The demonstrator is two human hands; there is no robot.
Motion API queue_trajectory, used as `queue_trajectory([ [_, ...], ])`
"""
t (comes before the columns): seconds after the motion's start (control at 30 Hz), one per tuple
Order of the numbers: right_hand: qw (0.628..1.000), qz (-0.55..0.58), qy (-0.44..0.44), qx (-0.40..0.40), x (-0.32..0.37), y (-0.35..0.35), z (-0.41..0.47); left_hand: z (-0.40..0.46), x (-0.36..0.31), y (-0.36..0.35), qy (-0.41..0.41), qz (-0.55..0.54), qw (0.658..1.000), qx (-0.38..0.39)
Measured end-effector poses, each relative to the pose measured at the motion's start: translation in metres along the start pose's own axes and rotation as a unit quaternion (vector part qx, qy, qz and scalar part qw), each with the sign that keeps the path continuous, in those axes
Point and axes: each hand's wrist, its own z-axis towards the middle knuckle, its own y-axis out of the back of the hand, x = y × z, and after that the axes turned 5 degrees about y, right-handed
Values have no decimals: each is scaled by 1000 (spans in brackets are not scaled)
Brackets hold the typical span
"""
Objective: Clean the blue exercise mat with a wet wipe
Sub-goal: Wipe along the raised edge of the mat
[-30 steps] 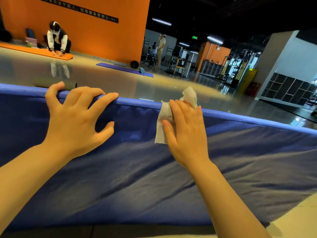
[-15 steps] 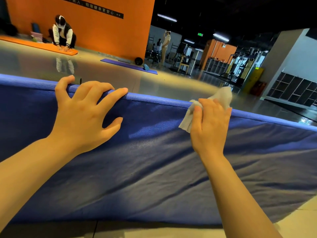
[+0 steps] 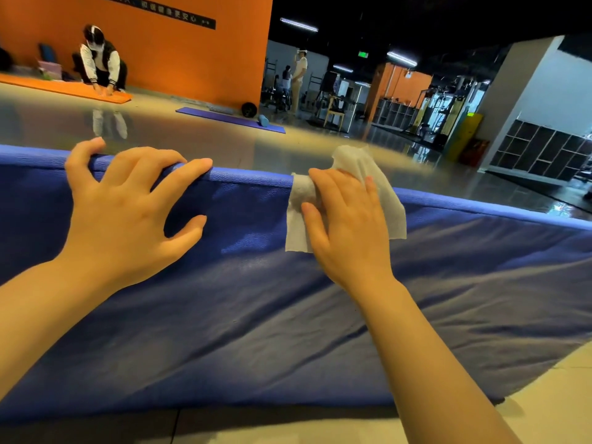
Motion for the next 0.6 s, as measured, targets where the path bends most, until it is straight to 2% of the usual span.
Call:
queue_trajectory([
  [0.13, 998, -37, -39, -28, -15, 2, -6, -2, -1, 0, -2, -3, 1000, 0],
  [0.3, 995, -15, -73, -64, -6, -5, -7, -1, 1, -1, 0, -4, 1000, -8],
  [0.6, 992, -10, -86, -88, -1, -16, -7, 2, -1, -5, 6, -14, 1000, -24],
])
